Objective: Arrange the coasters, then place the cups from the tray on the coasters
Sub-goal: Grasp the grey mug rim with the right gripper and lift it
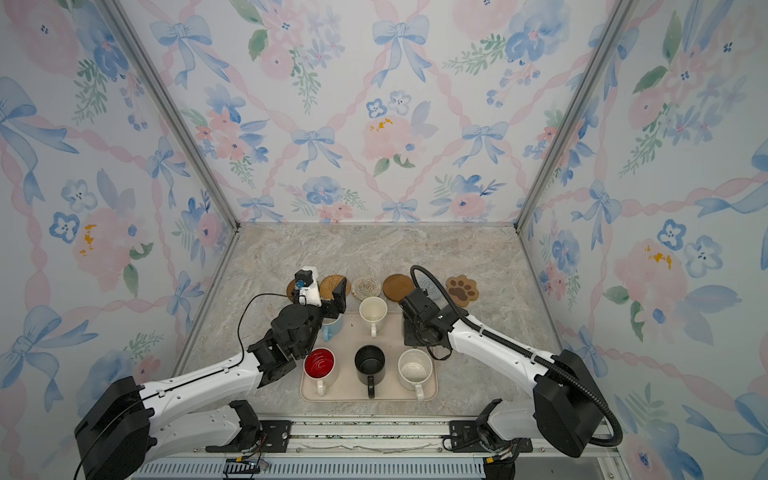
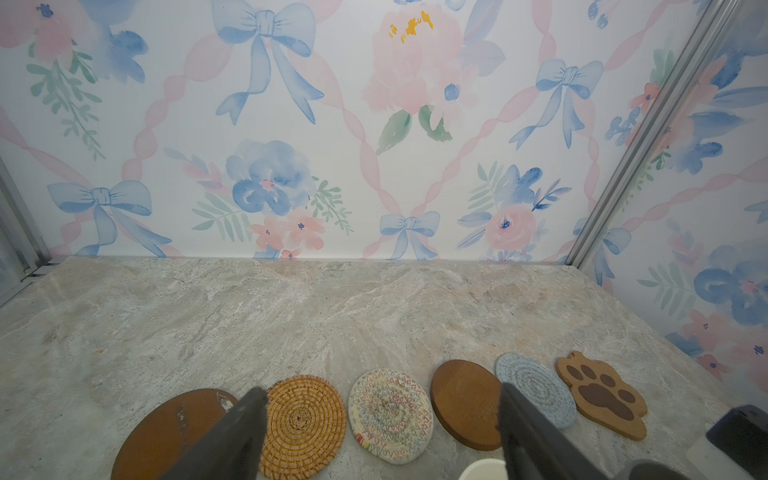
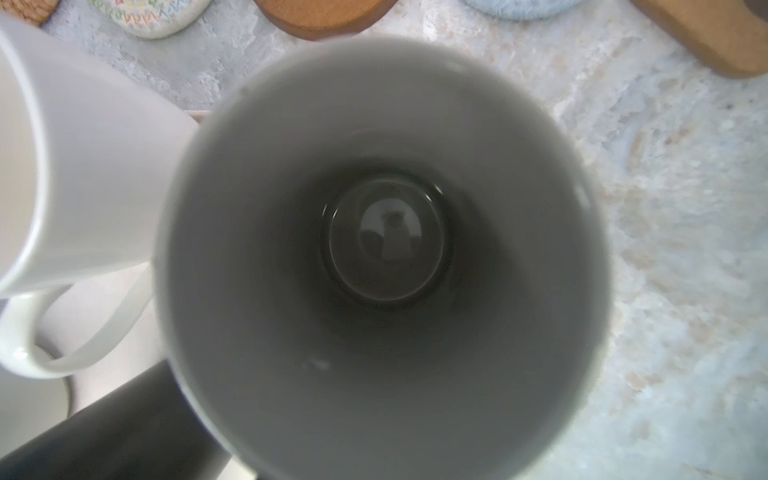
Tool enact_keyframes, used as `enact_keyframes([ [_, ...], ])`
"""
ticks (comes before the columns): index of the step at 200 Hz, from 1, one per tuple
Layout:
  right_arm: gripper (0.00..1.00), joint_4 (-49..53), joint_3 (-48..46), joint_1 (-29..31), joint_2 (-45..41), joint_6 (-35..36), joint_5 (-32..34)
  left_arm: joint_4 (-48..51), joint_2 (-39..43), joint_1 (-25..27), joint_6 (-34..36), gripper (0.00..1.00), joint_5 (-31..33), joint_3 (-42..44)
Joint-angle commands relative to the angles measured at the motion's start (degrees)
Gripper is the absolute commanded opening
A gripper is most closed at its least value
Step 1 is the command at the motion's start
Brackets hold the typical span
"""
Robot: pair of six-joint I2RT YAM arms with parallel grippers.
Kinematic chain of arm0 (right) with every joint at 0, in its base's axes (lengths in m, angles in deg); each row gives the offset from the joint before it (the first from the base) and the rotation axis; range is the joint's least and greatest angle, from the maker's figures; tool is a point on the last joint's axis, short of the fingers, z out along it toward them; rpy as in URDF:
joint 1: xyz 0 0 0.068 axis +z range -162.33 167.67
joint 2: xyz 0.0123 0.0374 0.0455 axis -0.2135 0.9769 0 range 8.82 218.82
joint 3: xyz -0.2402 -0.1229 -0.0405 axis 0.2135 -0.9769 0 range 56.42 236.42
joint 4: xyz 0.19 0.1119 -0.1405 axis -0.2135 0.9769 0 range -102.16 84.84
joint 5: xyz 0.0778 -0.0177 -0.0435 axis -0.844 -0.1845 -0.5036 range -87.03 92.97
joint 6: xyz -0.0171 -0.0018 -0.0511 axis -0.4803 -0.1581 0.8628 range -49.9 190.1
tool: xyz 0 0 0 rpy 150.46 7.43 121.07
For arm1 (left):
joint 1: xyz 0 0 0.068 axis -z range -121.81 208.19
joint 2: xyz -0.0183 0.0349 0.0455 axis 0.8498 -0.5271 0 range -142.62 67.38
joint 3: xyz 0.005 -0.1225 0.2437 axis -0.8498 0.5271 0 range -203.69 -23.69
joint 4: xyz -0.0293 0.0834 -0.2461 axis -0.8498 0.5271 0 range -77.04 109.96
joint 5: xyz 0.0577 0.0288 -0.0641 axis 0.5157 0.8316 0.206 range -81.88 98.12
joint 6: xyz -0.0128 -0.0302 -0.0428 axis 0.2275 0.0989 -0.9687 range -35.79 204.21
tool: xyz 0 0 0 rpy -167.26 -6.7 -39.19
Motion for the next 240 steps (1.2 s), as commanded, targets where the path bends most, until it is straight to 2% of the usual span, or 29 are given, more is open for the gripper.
enact_keyframes([
  [1,0.25,-0.44,-0.69,-0.51,0.80,-0.46,0.15,-0.94,1.12,0.22,1.32,0.83,0.94,0.99],
  [27,0.15,0.14,-0.63,-0.54,0.80,-0.54,0.90,-0.94,1.38,0.22,1.41,0.83,1.34,1.14],
  [49,0.00,0.71,-0.36,-0.49,0.87,-0.50,2.04,-0.94,1.39,0.22,1.47,0.84,1.80,1.28],
  [126,0.00,-0.73,0.34,0.09,-1.61,0.03,6.53,-1.03,1.31,0.13,1.48,0.84,2.26,1.48],
  [191,0.00,-0.47,2.43,-0.11,-3.42,1.36,7.37,-1.12,0.79,0.04,1.40,0.85,2.00,1.31],
  [240,0.00,0.27,3.81,-2.33,-5.28,5.31,6.70,-1.07,0.65,-0.13,1.67,0.85,2.61,1.48],
])
